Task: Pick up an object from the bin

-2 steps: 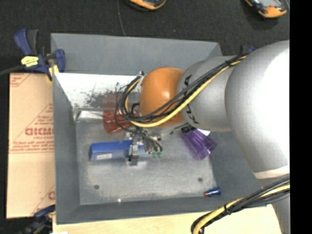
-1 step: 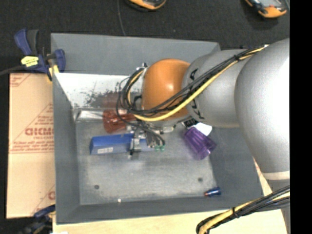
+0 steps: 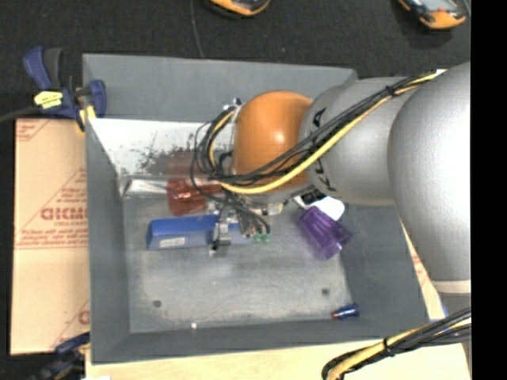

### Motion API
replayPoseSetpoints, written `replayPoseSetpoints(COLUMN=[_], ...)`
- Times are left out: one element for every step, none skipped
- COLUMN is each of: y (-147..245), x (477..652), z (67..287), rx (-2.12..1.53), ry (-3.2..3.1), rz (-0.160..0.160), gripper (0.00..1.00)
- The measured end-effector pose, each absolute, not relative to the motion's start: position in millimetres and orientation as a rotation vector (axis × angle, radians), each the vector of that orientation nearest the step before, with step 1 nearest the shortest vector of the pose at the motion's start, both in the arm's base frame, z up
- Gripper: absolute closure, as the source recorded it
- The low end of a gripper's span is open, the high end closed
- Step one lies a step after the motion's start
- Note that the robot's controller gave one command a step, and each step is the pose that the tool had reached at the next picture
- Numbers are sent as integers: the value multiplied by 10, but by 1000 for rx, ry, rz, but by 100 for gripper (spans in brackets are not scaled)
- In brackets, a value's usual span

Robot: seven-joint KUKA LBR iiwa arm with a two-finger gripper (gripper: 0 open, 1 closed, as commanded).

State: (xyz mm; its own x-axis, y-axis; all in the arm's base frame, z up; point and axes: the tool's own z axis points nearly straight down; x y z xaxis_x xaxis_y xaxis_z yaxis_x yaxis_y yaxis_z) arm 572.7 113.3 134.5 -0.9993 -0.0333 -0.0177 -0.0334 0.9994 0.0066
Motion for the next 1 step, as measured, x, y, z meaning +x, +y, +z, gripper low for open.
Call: replayPoseSetpoints(y=[1131], x=[5725], z=[1602], rx=[-51], ry=[3125], rz=[11], gripper=[100])
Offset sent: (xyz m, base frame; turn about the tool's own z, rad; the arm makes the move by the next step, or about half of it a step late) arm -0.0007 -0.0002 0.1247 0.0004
